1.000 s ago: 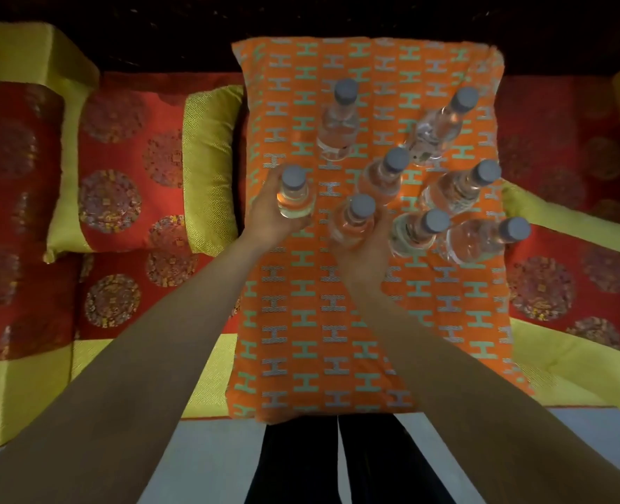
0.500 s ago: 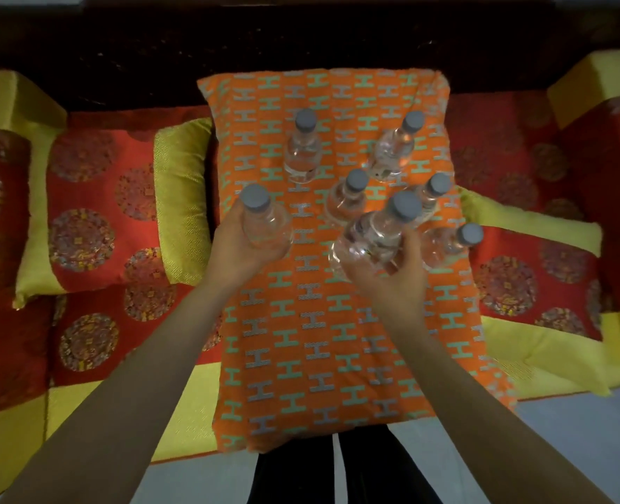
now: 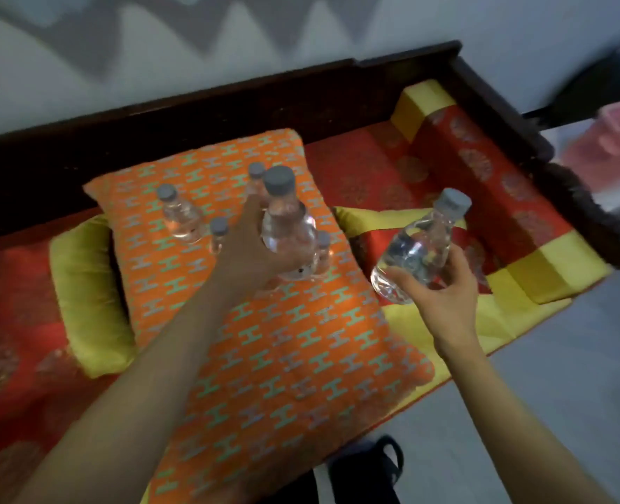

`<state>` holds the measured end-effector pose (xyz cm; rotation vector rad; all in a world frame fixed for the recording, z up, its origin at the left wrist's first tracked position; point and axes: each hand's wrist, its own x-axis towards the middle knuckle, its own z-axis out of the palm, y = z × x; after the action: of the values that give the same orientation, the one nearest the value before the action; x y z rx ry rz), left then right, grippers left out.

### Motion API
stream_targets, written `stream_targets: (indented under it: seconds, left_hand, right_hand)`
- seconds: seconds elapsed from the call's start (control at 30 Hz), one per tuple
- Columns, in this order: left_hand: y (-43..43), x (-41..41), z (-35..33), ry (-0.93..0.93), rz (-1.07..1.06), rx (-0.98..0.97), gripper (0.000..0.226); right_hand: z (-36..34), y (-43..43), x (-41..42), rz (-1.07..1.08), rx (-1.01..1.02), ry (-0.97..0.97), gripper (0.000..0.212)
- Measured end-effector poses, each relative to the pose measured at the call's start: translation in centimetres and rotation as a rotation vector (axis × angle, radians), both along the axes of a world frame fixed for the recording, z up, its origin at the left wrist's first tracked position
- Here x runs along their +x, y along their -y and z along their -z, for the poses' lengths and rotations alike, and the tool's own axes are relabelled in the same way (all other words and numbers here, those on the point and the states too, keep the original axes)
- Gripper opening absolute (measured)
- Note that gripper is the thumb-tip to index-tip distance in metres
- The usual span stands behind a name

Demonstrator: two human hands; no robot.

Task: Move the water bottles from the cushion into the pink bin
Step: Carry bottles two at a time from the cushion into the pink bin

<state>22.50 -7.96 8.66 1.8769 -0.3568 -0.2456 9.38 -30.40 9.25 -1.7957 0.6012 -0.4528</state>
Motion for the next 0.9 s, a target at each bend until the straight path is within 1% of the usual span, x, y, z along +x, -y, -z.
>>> stream_targets:
  seconds: [0.07,0.13,0.2,0.3,0.4,0.57,0.63,0.73,0.9]
  left_hand:
    - [3.7,-1.1,-0.9,0.016,0.041,-0.013,0.064]
    - [7.9,-2.7,-1.9,0.033,0.067,-0.035,0.063]
    - [12.5,-4.7,-3.0,0.045,0.097,-0.05,0.059]
    - [19.3,-7.6,-3.9,0.03,0.166,-0.078,0.06]
    - [25.8,-10.2,-4.5,0.023,0.19,-0.087,0.06]
    - [37.1,-14.2,-5.5,-0.015,0.246,-0.095,0.057]
    - [41.0,-15.5,-6.0,-0.029,0.264,-0.095,0.056]
    - [46.2,-16.7,-6.5,-0.029,0.302,-0.063,0.055]
    - [53.6,-16.6,-6.3,-0.027,0.362,-0.001,0.059]
  right_hand:
    - [-0.8,3.5,-2.2,0.06,-0.026,0.01,0.054]
    - [-1.6,7.5,-4.7,0.121,-0.048,0.025,0.054]
    - [-2.4,11.9,-7.4,0.172,-0.081,0.017,0.059]
    - [-3.8,18.4,-11.5,0.223,-0.131,-0.003,0.063]
    - [-5.0,24.0,-15.0,0.238,-0.169,-0.021,0.064]
    - [-6.6,33.4,-20.6,0.305,-0.16,-0.03,0.047]
    - [-7.0,36.6,-22.2,0.346,-0.155,-0.043,0.047]
    - [-7.2,41.3,-24.1,0.403,-0.146,-0.064,0.052]
    - [-6.3,48.3,-24.9,0.468,-0.098,-0.064,0.049]
